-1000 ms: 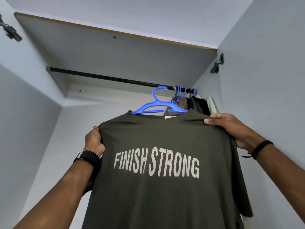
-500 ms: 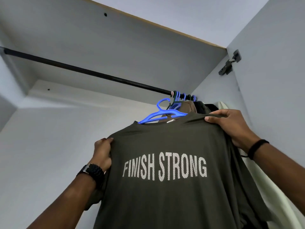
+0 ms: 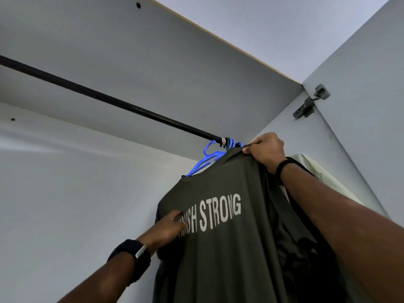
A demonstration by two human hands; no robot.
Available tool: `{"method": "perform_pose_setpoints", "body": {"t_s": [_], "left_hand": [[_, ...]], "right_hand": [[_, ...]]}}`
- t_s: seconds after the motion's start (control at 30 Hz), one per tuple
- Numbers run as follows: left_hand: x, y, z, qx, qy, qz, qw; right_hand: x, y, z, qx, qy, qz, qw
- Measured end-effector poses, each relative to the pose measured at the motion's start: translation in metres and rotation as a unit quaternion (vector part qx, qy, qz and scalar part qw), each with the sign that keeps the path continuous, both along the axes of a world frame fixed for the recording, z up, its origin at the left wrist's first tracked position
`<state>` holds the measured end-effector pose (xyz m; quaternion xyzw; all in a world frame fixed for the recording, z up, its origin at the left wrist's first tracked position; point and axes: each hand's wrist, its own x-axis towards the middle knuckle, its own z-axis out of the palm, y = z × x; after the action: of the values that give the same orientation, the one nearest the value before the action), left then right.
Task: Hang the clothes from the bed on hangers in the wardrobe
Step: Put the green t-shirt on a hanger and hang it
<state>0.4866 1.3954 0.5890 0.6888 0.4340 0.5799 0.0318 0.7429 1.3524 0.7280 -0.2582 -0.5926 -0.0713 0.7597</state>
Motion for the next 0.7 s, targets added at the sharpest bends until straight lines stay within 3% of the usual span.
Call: {"method": "perform_pose_setpoints", "body": {"t_s": [0.33,0.7], "left_hand": [[0.048,0.04,0.036,0.06,0.147,0.004,0.987],[0.097,0.048,0.039,0.081,0.148,-0.045,0.985]], "right_hand": [[-0.026,0.06,0.039,0.012,0.002,-0.079,0.997],[-0.034,0.083,0.056,0.08,0.039,-0.071,0.994]]}}
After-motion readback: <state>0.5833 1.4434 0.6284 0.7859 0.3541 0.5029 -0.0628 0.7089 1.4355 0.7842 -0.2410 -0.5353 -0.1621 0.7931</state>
